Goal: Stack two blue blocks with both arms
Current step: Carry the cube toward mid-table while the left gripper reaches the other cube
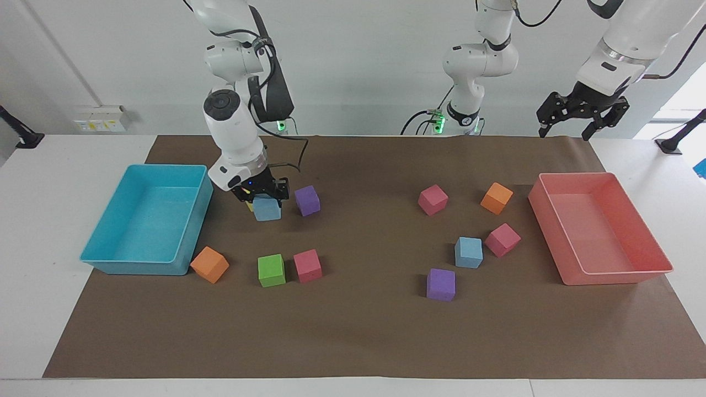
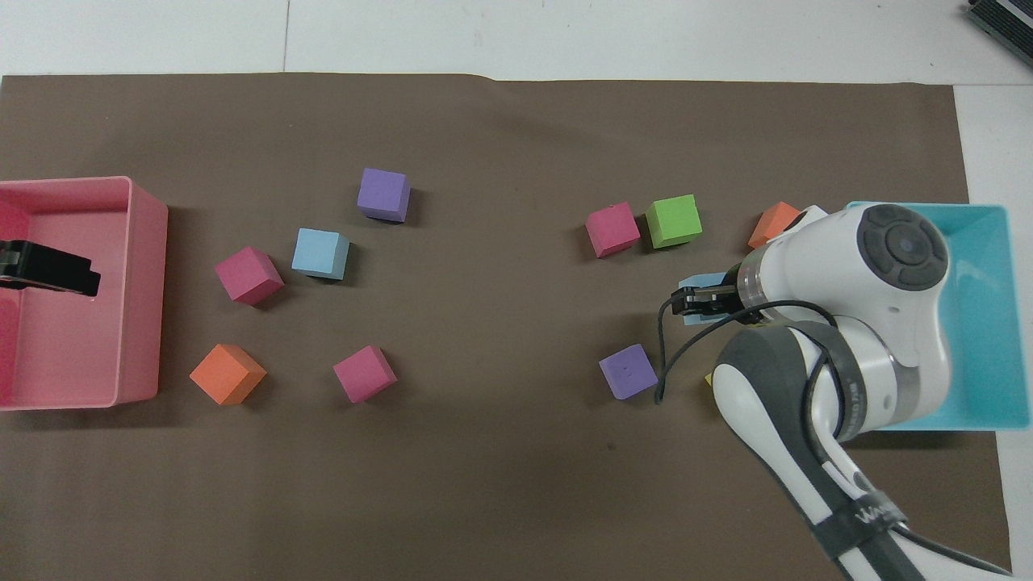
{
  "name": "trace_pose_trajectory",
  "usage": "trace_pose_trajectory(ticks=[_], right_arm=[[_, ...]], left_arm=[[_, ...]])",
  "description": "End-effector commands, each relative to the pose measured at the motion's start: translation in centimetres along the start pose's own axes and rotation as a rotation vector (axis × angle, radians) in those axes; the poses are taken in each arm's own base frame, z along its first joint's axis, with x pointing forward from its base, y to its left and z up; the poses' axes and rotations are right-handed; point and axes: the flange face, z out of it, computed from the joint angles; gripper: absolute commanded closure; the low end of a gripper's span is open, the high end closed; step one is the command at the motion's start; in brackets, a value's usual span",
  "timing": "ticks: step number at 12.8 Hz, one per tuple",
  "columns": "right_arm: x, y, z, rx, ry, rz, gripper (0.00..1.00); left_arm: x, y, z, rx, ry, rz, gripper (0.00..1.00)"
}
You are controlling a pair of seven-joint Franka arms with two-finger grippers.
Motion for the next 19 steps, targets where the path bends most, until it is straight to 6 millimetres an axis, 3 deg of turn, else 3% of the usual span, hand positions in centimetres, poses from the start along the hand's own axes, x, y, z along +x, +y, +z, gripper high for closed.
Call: trace_pose_trajectory(ticks=[1, 4, 6, 7, 8, 9, 11, 17, 19], right_arm=[[1.3, -0.4, -2.9, -0.012, -0.013, -0.034, 1.00], [2.1, -3.7, -4.1, -0.009, 0.012, -0.029, 1.00], [2.7, -7.4, -4.4, -0.011, 0.008, -0.008, 1.00], [2.7, -10.2, -3.5, -0.013, 0.002, 0.013, 1.00], [2.3, -13.2, -2.5, -0.015, -0.006, 0.036, 1.00], [2.1, -14.8, -1.6, -0.019, -0.013, 0.044, 1.00], [1.5, -17.7, 0.3, -0.029, -0.024, 0.059, 1.00], [2.4, -26.4, 6.6, -0.019, 0.011, 0.074, 1.00], [2.3, -27.7, 8.3, -0.026, 0.045, 0.057, 1.00]], left_arm=[[0.6, 0.3, -0.2, 0.005, 0.026, 0.013, 0.00], [1.5, 0.5, 0.3, 0.007, 0.047, 0.018, 0.00], [2.4, 0.7, 1.2, 0.006, 0.057, 0.024, 0.00], [2.7, 2.2, 1.9, 0.004, 0.057, 0.048, 0.00], [3.2, 2.5, 2.9, 0.005, 0.073, 0.053, 0.00], [3.7, 2.5, 3.9, 0.005, 0.080, 0.054, 0.00], [4.9, 2.4, 5.2, 0.005, 0.083, 0.054, 0.00], [8.8, 2.3, 10.2, -0.001, 0.105, 0.009, 0.00], [10.1, 4.1, 12.8, -0.006, 0.095, 0.007, 0.00]])
